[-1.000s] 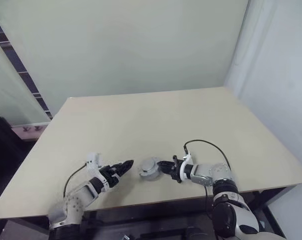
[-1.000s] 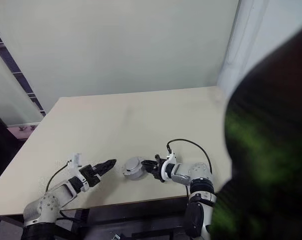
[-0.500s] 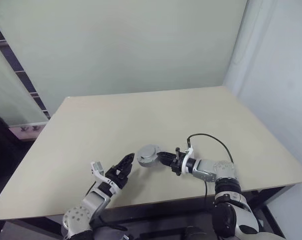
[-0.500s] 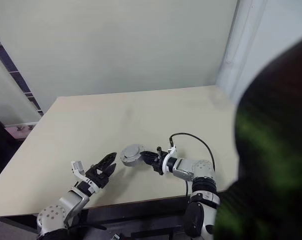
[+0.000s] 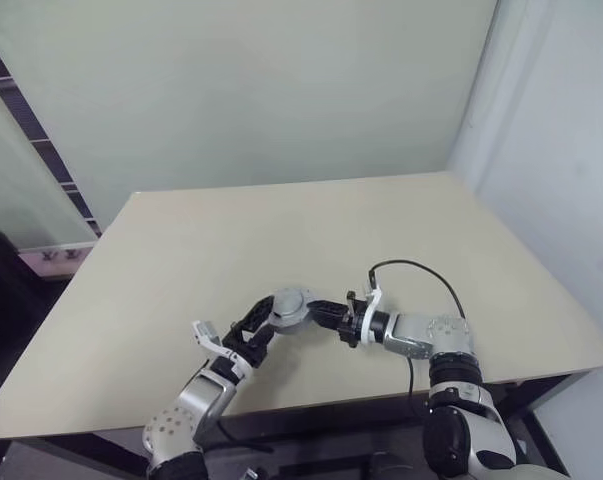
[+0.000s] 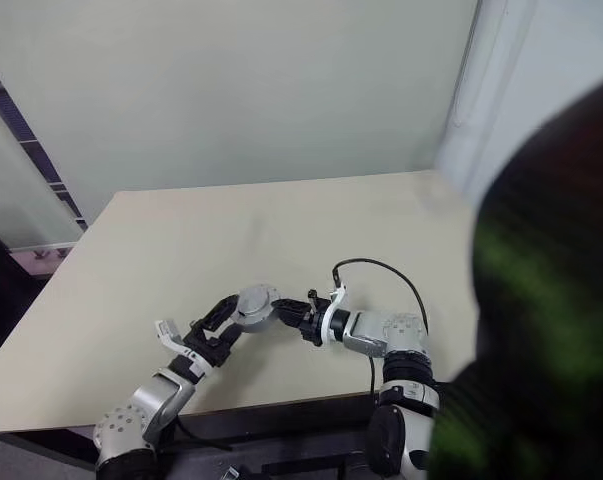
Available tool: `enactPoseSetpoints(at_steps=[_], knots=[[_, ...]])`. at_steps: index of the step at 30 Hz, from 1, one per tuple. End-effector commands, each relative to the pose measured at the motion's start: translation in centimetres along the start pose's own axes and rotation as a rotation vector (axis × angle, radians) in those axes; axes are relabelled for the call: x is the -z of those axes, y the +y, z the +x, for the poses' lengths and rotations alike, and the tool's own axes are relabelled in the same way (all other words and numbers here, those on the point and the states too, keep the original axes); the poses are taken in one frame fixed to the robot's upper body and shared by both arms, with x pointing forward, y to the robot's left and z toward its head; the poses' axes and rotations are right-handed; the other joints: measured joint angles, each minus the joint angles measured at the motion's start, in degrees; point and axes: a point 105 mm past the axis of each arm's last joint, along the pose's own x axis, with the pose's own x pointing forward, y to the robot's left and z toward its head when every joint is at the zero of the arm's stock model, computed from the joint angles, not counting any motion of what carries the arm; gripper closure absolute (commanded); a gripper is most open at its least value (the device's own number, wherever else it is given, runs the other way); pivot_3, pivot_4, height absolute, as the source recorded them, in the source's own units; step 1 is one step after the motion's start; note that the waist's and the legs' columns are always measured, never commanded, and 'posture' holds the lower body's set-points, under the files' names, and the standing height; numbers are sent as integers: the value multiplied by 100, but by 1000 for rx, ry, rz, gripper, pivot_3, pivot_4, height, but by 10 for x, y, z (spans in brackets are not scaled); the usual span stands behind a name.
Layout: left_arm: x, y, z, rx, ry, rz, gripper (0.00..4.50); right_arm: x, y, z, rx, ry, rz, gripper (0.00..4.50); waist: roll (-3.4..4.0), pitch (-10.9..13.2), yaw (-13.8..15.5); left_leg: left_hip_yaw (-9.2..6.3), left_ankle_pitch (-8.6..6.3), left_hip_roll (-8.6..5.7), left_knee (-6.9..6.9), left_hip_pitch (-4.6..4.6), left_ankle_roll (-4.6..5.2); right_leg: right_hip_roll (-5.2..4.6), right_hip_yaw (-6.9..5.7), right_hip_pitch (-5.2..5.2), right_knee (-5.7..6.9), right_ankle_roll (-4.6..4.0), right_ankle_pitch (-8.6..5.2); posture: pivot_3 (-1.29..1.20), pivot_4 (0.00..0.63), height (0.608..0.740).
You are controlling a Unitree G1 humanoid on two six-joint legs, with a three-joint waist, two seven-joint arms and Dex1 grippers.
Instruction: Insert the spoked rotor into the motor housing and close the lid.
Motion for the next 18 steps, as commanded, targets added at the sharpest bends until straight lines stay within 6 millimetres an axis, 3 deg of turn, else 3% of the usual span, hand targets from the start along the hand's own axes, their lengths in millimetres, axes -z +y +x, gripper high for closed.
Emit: enactPoseSetpoints(at_steps=[1,10,13,18], knots=[[4,-13,10,74,25,-17,0,12,39,18,-158,34,-31,3288,0,0,2,0,0,0,0,-1,0,0,0,0,-3,0,0,0,0,740],[5,-5,13,79,36,-28,0,17,39,19,-157,46,-33,3288,0,0,3,-1,-4,-2,0,-7,7,0,1,0,-12,1,1,0,0,740],[5,-4,13,86,55,-38,576,18,38,19,-156,48,-33,3288,0,0,2,-1,-4,-1,-1,-7,7,0,1,0,-12,1,1,0,0,740],[7,-6,12,113,77,-61,2265,22,39,20,-160,55,-32,3288,0,0,2,-1,-4,-1,0,-8,8,0,1,0,-12,1,1,0,0,740]])
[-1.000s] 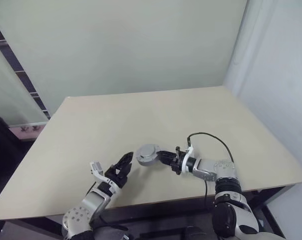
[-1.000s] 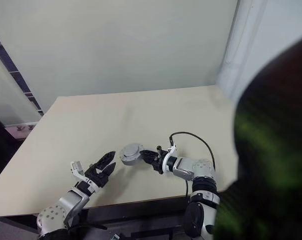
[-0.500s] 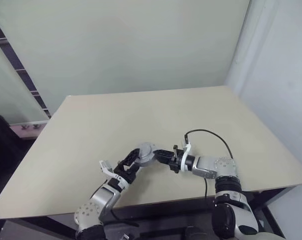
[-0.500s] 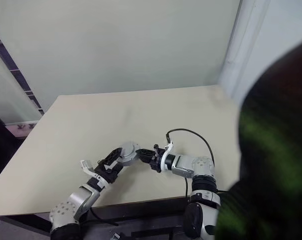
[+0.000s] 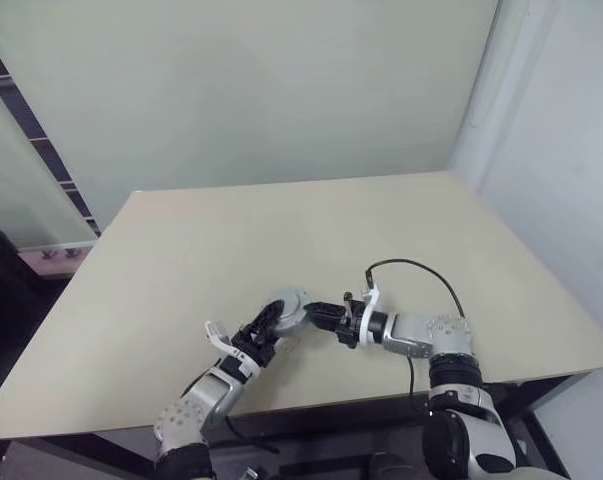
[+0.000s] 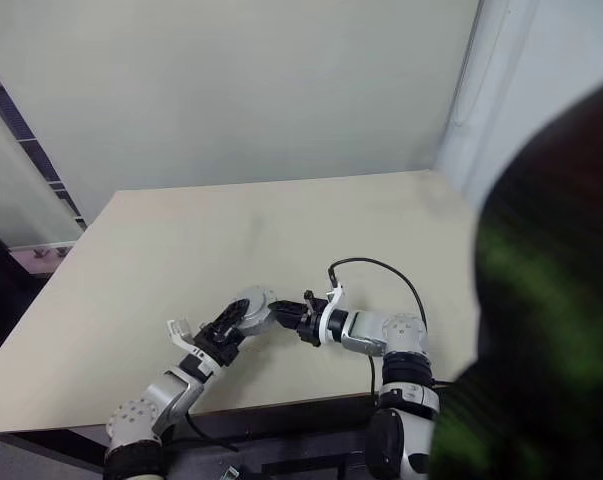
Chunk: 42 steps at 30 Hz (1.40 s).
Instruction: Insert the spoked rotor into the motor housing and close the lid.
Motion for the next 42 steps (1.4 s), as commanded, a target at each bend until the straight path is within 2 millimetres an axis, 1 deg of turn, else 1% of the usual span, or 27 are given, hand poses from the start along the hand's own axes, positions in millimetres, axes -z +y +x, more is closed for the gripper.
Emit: enactPoseSetpoints(at_steps=[1,5,8,12,14,16,18,23,24,26,29,31,33,36,37,39,40,42], knots=[[2,-10,5,49,33,3,2341,14,40,19,-181,31,-16,3288,0,0,0,0,0,0,0,0,0,0,0,0,-1,0,0,0,0,740],[4,-11,6,55,45,1,2342,15,41,20,-180,33,-27,3288,0,0,0,-1,0,0,0,0,0,0,0,0,0,0,0,0,0,740],[4,-13,8,62,47,3,2343,16,42,20,-176,27,-78,3289,0,0,0,0,0,0,0,0,0,0,0,0,0,0,0,0,0,740],[4,-14,10,67,43,6,2346,16,39,21,-148,16,-135,3289,0,0,0,-1,0,0,0,0,0,0,0,0,0,1,0,0,0,740],[3,-14,11,67,38,10,2360,11,37,21,-134,-27,-165,3289,0,0,0,0,0,0,0,0,0,0,1,0,-1,1,1,0,0,740],[3,-14,11,72,25,8,2364,7,36,21,-133,-56,-192,2574,0,0,1,0,0,0,0,0,0,0,1,0,-1,1,1,0,0,740],[3,-15,12,74,19,7,2467,7,37,20,-144,-61,-199,2003,0,0,1,-1,0,0,0,0,0,0,1,0,-1,2,1,0,0,740],[4,-17,13,84,9,2,2482,6,39,20,-163,-65,-182,140,0,0,4,-1,0,-1,1,0,0,0,2,0,-1,2,1,0,0,740],[4,-17,14,87,3,3,2485,5,39,20,-166,-67,-174,0,0,0,4,-1,0,-1,1,0,0,0,2,0,-1,2,1,0,0,740],[0,-18,14,91,-19,17,2488,2,35,20,-140,-87,-159,0,0,0,7,-1,0,-1,1,0,0,0,2,0,-1,2,1,0,0,740],[-10,-22,13,93,-68,50,2488,-4,29,20,-91,-126,-184,0,0,0,7,0,0,-1,1,-1,0,0,2,0,-2,2,1,0,0,740],[-32,-21,12,37,-175,151,2488,-9,28,18,-59,-170,-273,0,0,0,4,0,0,-1,1,0,0,0,2,0,-1,2,1,0,0,740],[-56,-20,10,-49,-278,289,2489,-13,29,16,-38,-207,-401,0,-1,0,-5,1,0,1,1,2,0,0,2,0,-1,2,1,0,0,740],[-86,-18,4,-186,-383,508,2490,-12,32,14,-22,-229,-580,0,-1,0,-7,2,0,7,-2,8,-2,6,2,0,1,2,2,0,0,740],[-91,-19,3,-204,-396,552,2491,-11,32,14,-21,-230,-616,0,-1,-1,-5,2,0,9,-2,9,-2,8,2,0,1,2,2,0,0,740],[-108,-26,-2,-249,-438,703,2491,-7,34,14,-13,-227,-758,0,-2,-1,9,1,-1,7,-3,9,-4,8,3,0,1,2,3,0,0,740],[-114,-29,-3,-263,-449,750,2491,-5,34,14,-6,-224,-827,0,-3,-1,24,1,-1,5,-3,8,-5,7,5,0,0,3,3,0,0,740],[-121,-37,-4,-265,-456,844,2491,0,33,15,4,-210,-981,0,-4,-2,84,1,-2,0,-2,5,-6,5,8,0,-5,6,5,0,0,740]])
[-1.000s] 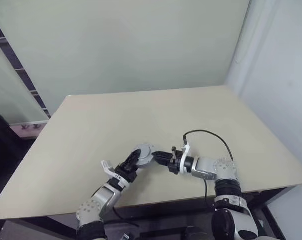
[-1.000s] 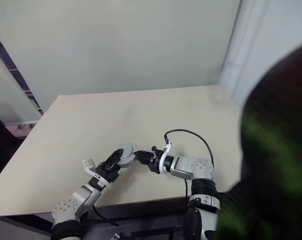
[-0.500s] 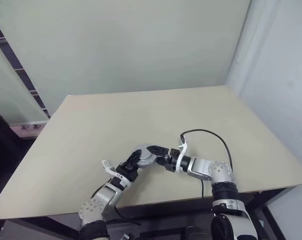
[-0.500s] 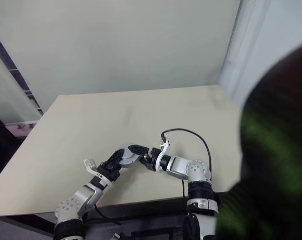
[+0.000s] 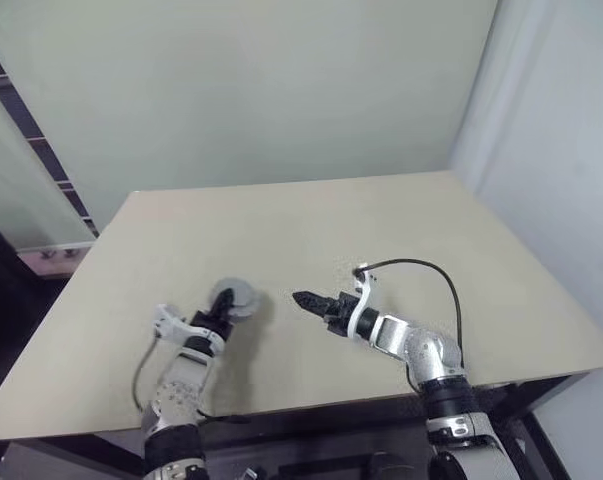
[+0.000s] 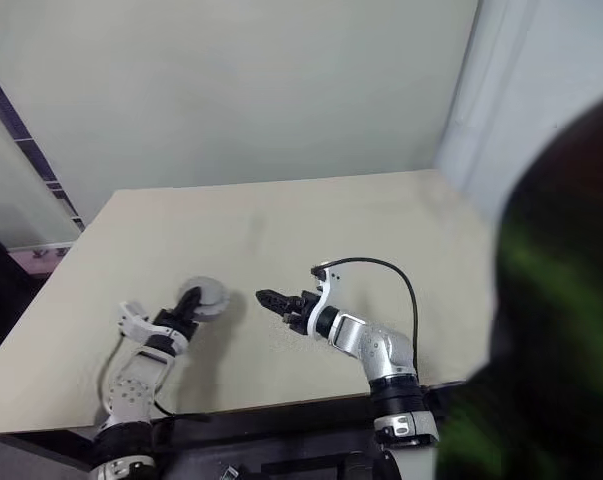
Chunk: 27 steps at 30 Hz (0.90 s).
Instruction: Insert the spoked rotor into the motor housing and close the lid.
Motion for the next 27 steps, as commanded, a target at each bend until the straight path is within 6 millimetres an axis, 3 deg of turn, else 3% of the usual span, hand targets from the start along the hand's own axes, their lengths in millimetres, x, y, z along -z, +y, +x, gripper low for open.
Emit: enactPoseSetpoints(at_steps=[1,9,26,27], knots=[[-33,-27,11,94,-106,151,2491,-9,21,4,-74,-41,-270,0,-3,-1,57,0,0,-1,0,-1,0,-1,1,1,-3,2,1,0,0,740],[-42,-27,16,85,-122,235,2491,7,28,4,-135,7,-622,0,-16,-2,183,3,-1,-15,7,-6,-1,-8,14,3,-11,16,10,0,0,740],[-37,4,21,-83,-108,297,2491,10,21,4,-101,36,-690,0,-40,-4,196,3,0,-13,15,2,-1,-5,15,9,-4,15,21,0,0,740],[-36,6,21,-95,-100,298,2143,10,20,4,-98,37,-691,0,-41,-5,196,3,0,-13,15,2,-1,-5,15,9,-4,15,21,0,0,740]])
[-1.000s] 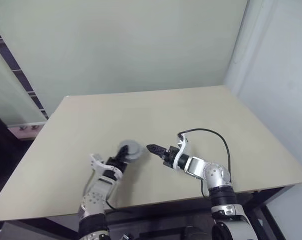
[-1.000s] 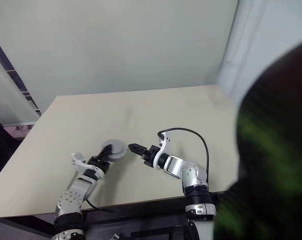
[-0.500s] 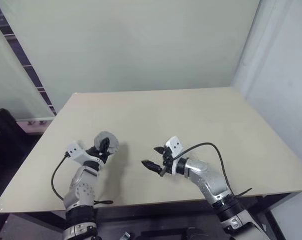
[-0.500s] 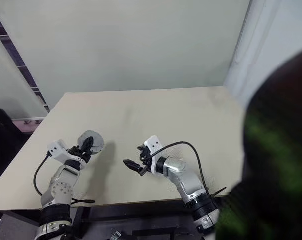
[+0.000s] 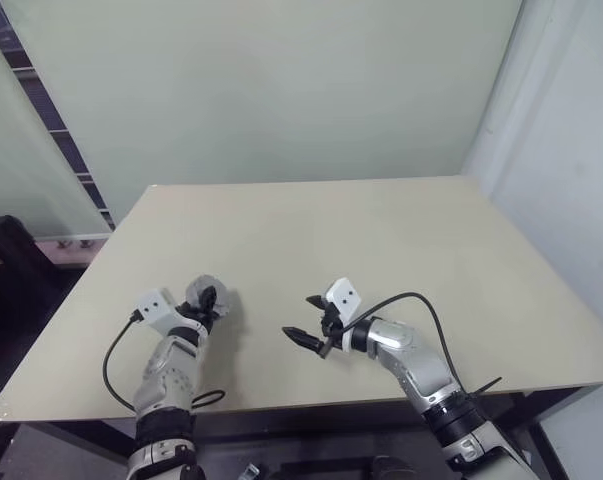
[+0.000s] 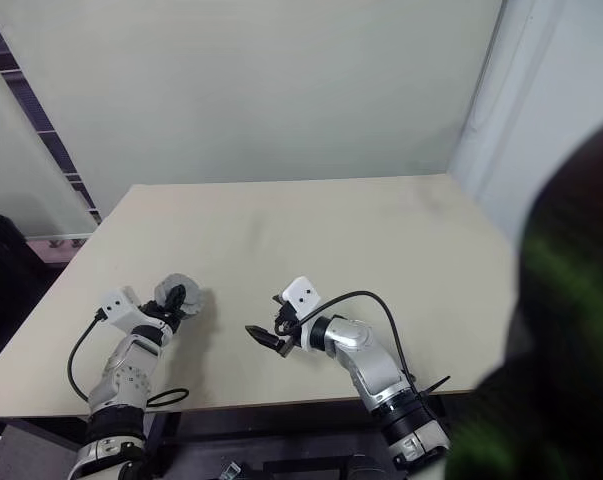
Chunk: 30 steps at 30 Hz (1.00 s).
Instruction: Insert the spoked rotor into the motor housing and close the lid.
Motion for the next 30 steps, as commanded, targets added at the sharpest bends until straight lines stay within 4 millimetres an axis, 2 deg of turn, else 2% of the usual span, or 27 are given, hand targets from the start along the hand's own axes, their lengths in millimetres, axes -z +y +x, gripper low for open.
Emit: enactPoseSetpoints(at_steps=[1,2,6,8,13,18,20,25,28,30], knots=[[-28,-4,6,-1,-83,40,1760,-12,-3,0,7,-31,-39,0,-2,-1,0,0,0,0,0,1,0,0,0,0,0,0,1,0,0,740],[-28,-2,6,-11,-79,48,1540,-12,-4,1,9,-30,-40,0,-3,-2,0,0,0,0,0,2,0,0,0,1,1,-1,1,0,0,740],[-25,5,5,-45,-56,79,120,-11,-5,1,15,-25,-42,0,-4,-3,-1,2,0,0,0,13,0,0,2,11,4,-2,2,0,0,740],[-26,11,3,-82,-59,123,52,-10,-5,1,20,-22,-43,0,-5,-3,1,3,0,0,1,15,0,0,2,12,6,-1,3,0,0,740],[-41,31,-13,-200,-111,387,52,-8,-8,1,33,-14,-42,0,-11,-7,-2,8,0,1,2,23,0,1,7,11,12,-3,5,0,0,740],[-51,27,-26,-182,-174,428,52,-6,-13,-2,61,-14,-34,0,-17,-12,5,8,1,1,2,23,-1,0,8,11,14,-5,6,0,0,740],[-52,18,-29,-122,-185,443,52,-6,-18,-5,84,-17,-28,0,-18,-12,3,8,1,0,7,22,-1,-1,8,13,16,-3,7,0,0,740],[-44,-33,-49,208,-146,494,52,-8,-46,-27,190,-13,-3,0,-18,-12,0,13,1,-1,11,22,-1,-1,9,18,15,-2,8,0,0,740],[-27,-68,-76,438,-60,486,52,-8,-63,-51,249,-2,2,0,-15,-12,-2,19,0,-1,9,23,0,-1,15,17,14,-3,7,0,0,740],[-19,-78,-91,509,-5,490,52,-7,-72,-64,285,10,0,0,-14,-11,-2,27,-2,0,6,23,4,-1,22,14,13,-3,7,0,0,740]])
